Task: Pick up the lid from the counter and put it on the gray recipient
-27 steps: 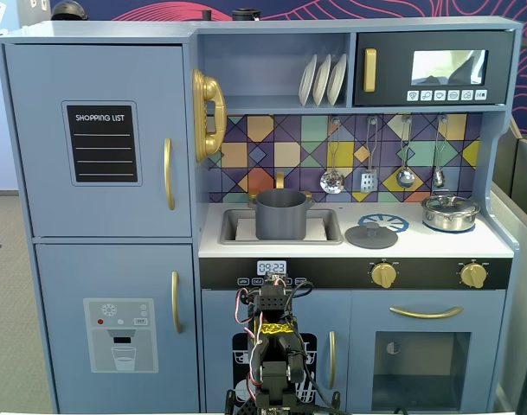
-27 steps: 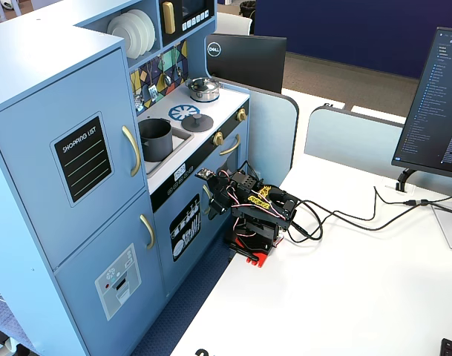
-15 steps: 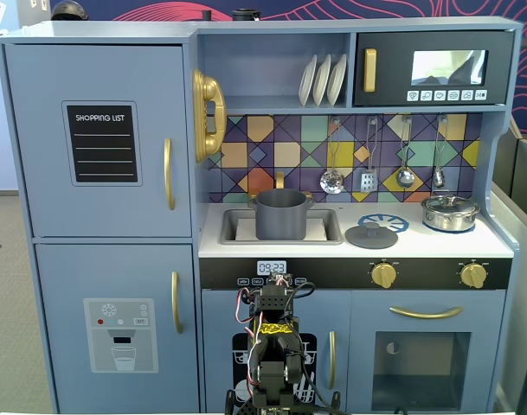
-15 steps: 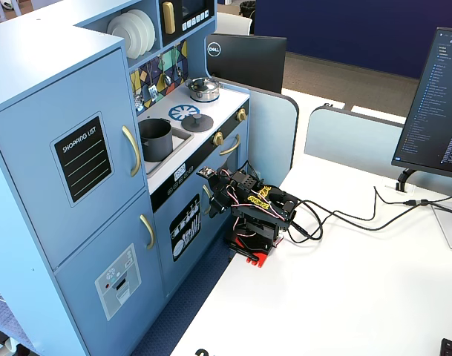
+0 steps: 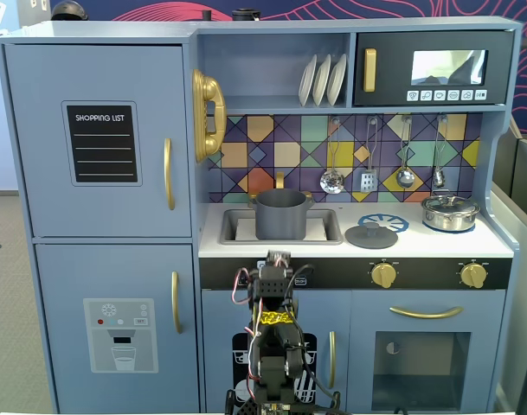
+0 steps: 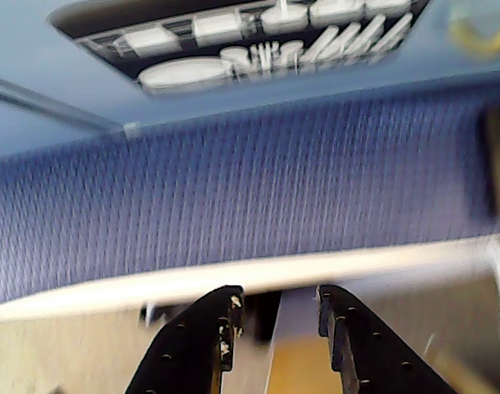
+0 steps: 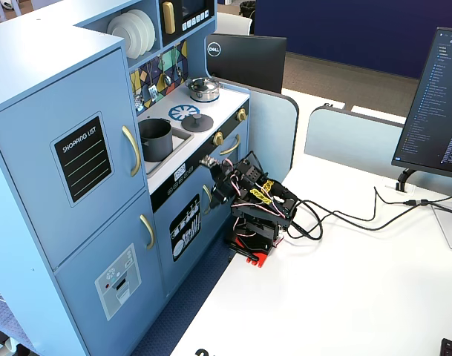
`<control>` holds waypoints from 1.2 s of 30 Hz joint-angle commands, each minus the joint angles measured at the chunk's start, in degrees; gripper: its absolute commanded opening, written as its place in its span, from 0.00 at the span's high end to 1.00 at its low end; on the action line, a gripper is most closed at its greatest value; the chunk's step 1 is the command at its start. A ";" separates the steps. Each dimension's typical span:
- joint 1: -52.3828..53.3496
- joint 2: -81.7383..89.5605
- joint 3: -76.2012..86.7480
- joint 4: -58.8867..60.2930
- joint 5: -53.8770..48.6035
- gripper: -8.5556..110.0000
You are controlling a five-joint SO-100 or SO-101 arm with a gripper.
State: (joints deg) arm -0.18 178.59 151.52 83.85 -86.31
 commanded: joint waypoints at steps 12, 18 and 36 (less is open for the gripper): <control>16.79 -15.82 -24.61 -32.17 -6.77 0.93; 26.63 -20.92 -22.59 -51.59 -6.06 0.93; 35.07 -40.78 -14.85 -89.12 -4.48 0.73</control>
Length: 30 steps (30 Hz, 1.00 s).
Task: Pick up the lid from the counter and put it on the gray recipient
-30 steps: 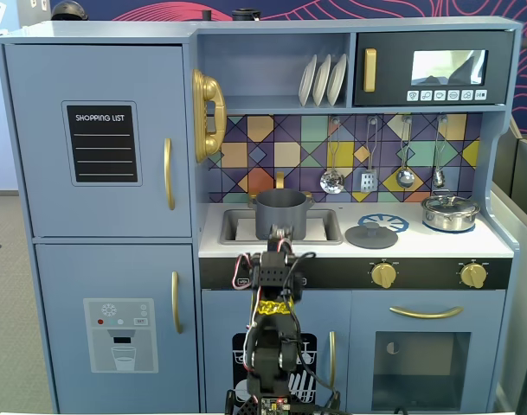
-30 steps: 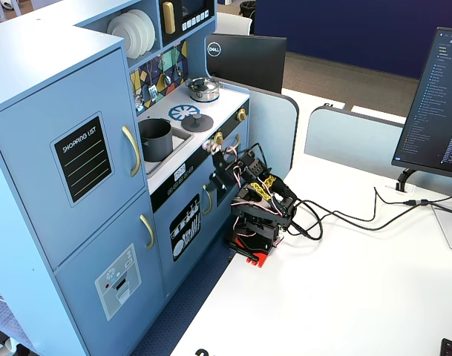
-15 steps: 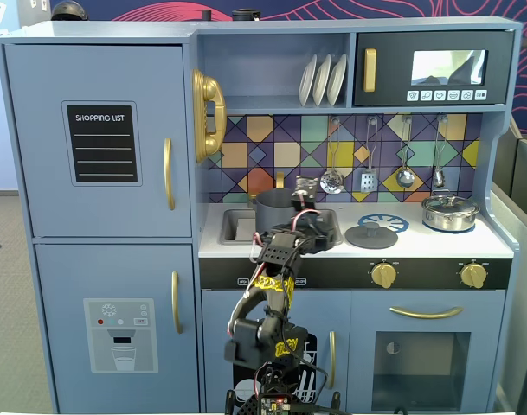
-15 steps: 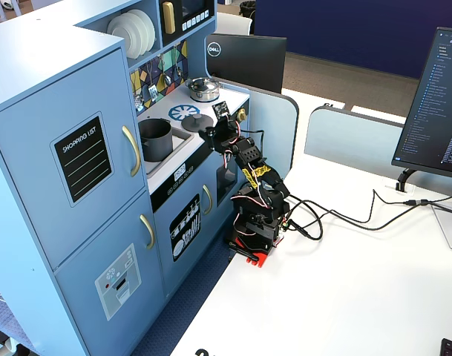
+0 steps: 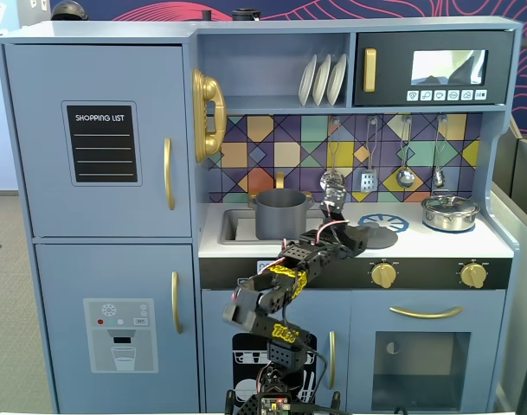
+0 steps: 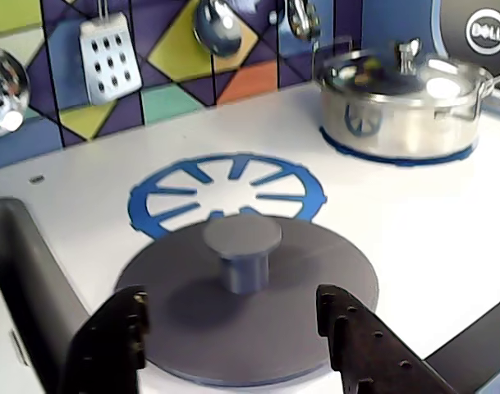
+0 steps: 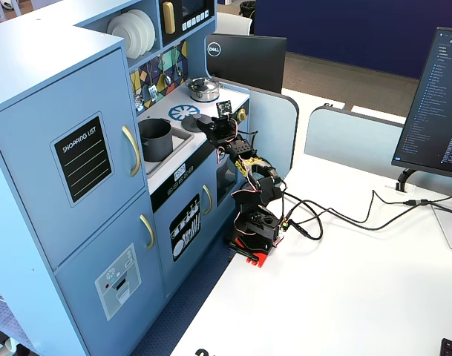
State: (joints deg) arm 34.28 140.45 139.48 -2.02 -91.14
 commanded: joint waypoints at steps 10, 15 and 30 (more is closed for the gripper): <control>1.49 -11.34 -7.38 -7.56 0.88 0.69; 1.49 -15.82 -9.58 -9.84 0.88 0.68; 1.76 -29.79 -18.28 -14.59 0.62 0.69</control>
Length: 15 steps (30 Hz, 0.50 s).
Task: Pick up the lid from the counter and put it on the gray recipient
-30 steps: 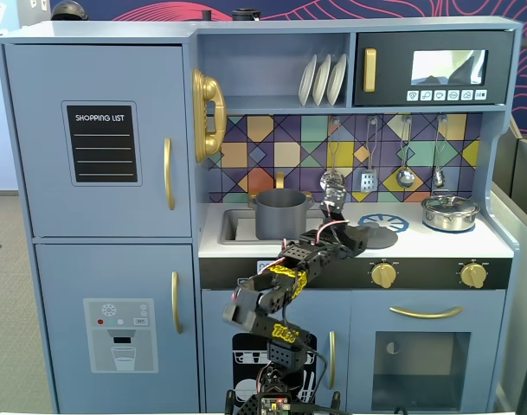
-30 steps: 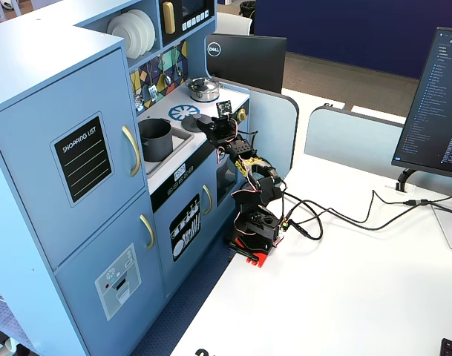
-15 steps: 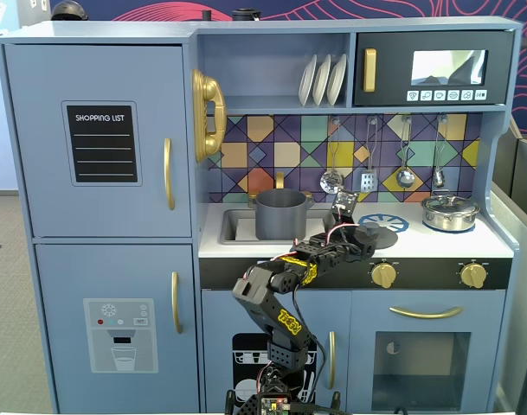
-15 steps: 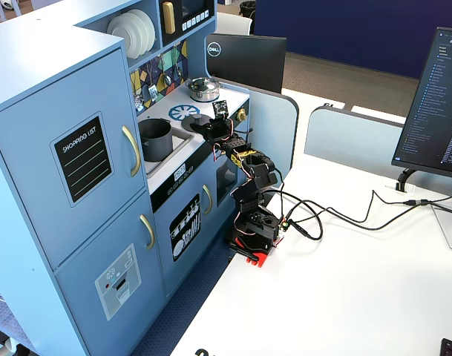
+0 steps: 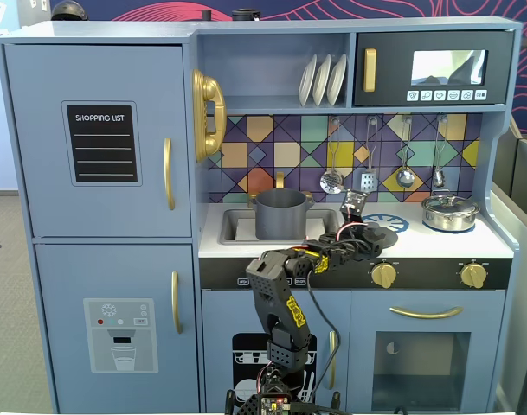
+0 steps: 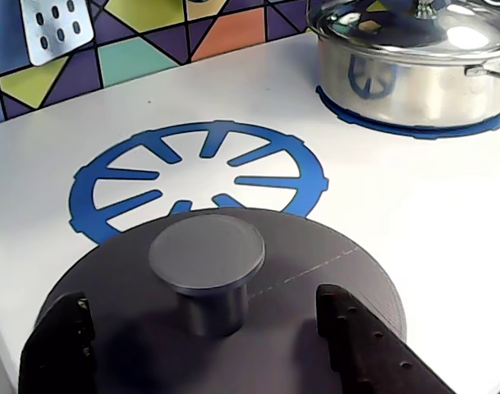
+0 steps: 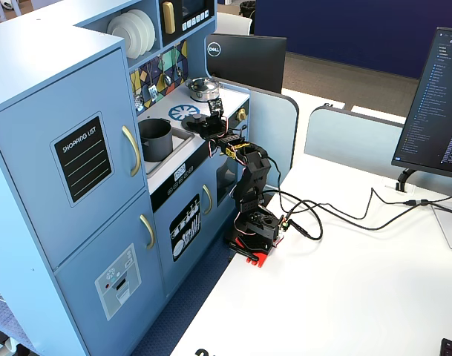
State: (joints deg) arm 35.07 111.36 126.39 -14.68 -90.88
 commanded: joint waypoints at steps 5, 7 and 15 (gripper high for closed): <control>0.62 -4.13 -8.44 -2.20 0.09 0.71; 0.62 -5.45 -9.49 -2.20 -0.09 0.72; -0.53 -6.94 -9.67 -1.41 -2.55 0.93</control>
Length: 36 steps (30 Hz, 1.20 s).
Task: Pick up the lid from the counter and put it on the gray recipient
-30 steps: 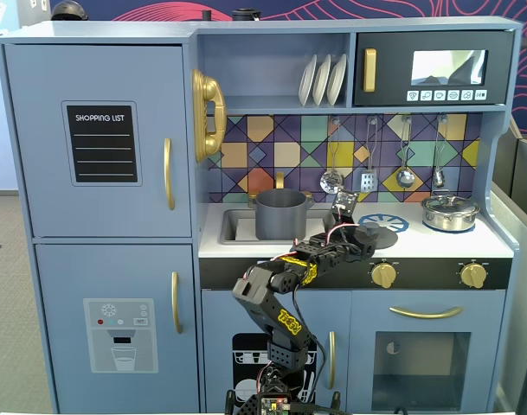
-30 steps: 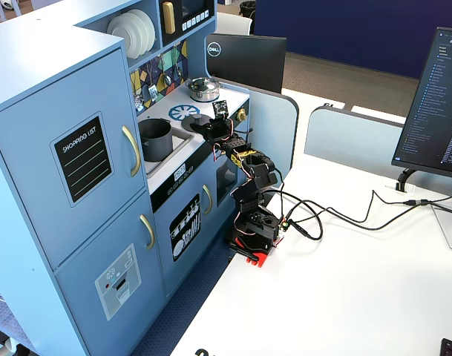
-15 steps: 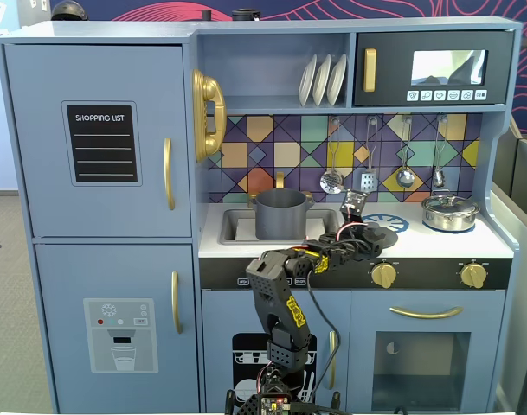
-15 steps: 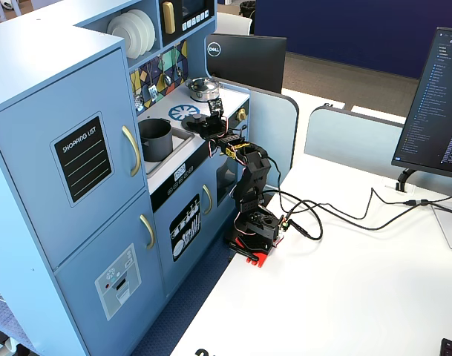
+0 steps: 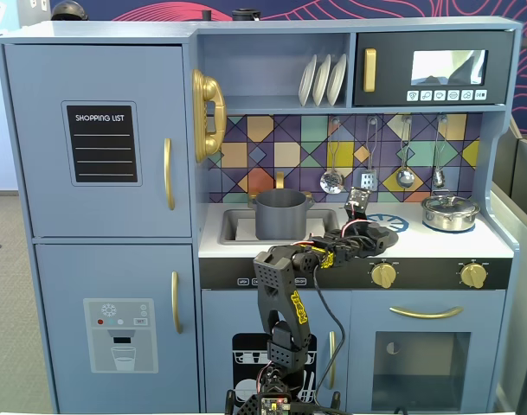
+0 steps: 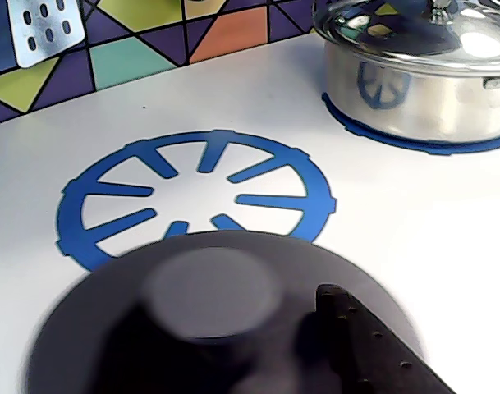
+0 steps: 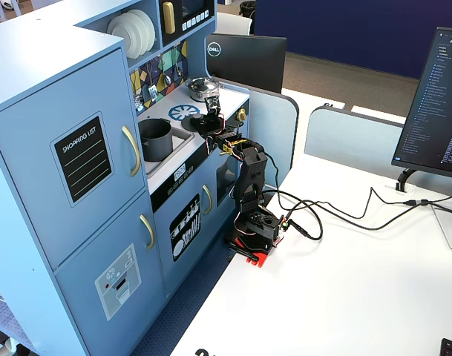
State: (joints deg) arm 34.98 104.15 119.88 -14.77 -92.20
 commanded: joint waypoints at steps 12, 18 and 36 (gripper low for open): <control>-2.02 4.75 -3.43 -1.76 -1.49 0.93; -2.20 9.49 -7.56 5.10 -0.53 0.93; -13.97 14.33 -30.32 24.70 2.02 0.93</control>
State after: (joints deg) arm 24.96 113.91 95.98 8.44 -90.88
